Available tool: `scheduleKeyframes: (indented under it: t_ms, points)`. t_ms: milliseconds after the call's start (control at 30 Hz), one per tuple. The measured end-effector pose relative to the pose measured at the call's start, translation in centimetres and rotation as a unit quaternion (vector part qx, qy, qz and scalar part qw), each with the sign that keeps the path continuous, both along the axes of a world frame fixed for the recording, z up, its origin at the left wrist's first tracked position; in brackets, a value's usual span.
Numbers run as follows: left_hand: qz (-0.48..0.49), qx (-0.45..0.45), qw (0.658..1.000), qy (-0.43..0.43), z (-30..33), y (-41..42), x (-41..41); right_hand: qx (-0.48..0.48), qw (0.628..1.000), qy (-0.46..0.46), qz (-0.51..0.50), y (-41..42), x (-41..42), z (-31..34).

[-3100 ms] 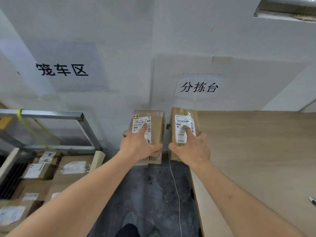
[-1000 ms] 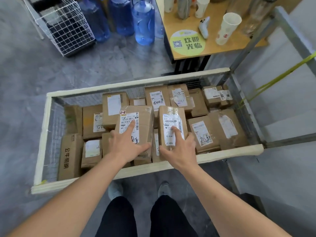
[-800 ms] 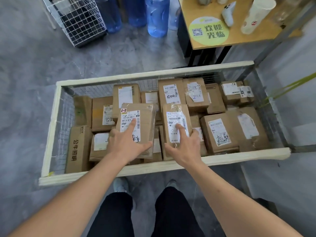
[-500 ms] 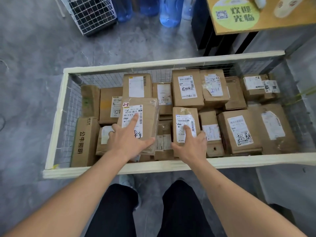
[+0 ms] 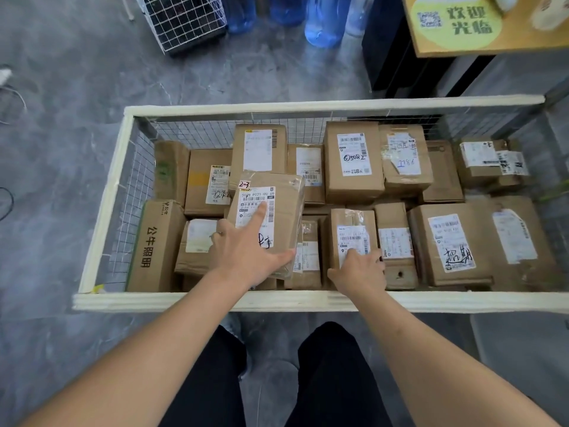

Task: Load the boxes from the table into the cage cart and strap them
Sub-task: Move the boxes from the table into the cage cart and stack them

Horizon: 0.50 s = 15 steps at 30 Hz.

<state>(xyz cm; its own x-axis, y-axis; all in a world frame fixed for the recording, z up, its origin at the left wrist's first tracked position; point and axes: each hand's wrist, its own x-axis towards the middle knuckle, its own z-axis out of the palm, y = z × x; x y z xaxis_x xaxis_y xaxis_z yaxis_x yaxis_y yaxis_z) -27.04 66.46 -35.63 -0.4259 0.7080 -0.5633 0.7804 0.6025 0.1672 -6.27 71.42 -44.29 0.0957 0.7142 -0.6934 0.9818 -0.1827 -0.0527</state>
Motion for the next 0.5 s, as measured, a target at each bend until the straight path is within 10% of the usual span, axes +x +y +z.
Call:
scheduleKeyframes:
  t_ms: [500]
  points:
    - [0.035, -0.002, 0.999, 0.010, 5.2, -0.9, -1.1, 0.112, 0.964, 0.145, 0.192, 1.1, -2.2, 8.6]
